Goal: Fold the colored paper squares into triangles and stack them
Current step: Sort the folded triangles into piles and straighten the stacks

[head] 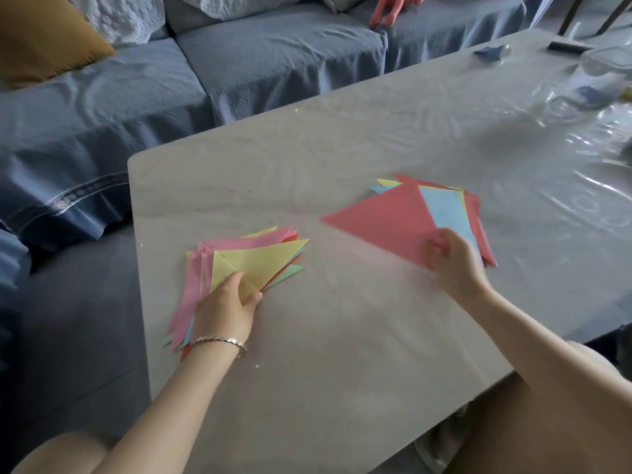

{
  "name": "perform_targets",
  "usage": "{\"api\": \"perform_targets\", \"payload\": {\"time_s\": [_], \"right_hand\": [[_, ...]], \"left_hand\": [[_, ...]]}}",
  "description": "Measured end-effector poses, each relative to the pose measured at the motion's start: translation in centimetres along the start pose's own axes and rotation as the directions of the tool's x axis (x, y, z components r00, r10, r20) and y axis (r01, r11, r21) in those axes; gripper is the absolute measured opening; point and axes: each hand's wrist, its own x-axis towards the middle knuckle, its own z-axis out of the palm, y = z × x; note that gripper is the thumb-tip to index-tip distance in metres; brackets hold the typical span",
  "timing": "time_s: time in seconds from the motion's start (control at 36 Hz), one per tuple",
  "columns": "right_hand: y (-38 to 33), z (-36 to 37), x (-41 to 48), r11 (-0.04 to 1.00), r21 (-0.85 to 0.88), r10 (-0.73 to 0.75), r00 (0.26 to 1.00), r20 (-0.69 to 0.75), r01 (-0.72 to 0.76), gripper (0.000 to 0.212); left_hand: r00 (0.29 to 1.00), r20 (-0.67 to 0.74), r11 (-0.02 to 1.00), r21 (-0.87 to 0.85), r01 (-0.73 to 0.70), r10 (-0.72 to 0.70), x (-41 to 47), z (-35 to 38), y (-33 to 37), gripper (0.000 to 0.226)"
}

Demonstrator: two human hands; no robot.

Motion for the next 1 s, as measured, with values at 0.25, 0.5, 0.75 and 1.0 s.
{"api": "perform_targets", "payload": {"time_s": [0.25, 0.5, 0.75, 1.0], "right_hand": [[1.3, -1.4, 5.1, 0.944, -0.260, 0.169, 0.976, -0.140, -0.201, 0.059], [2.3, 0.3, 4.5, 0.747, -0.665, 0.094, 0.989, 0.115, 0.006, 0.077], [2.6, -0.1, 5.8, 0.791, -0.552, 0.310, 0.951, -0.009, -0.263, 0.064], [0.8, 0.0, 1.2, 0.888, -0.424, -0.156, 0.983, 0.092, 0.180, 0.054]], "left_hand": [[1.000, -0.010, 0.997, -0.073, 0.017, -0.018, 0.2, 0.1, 0.4, 0.033], [0.831, -0.374, 0.908, 0.239, -0.343, 0.412, -0.6, 0.3, 1.5, 0.020], [0.618, -0.367, 0.714, 0.250, -0.654, 0.695, -2.6, 1.3, 4.0, 0.035], [0.510, -0.099, 0.520, 0.145, -0.842, 0.854, -3.3, 4.7, 4.6, 0.042]]}}
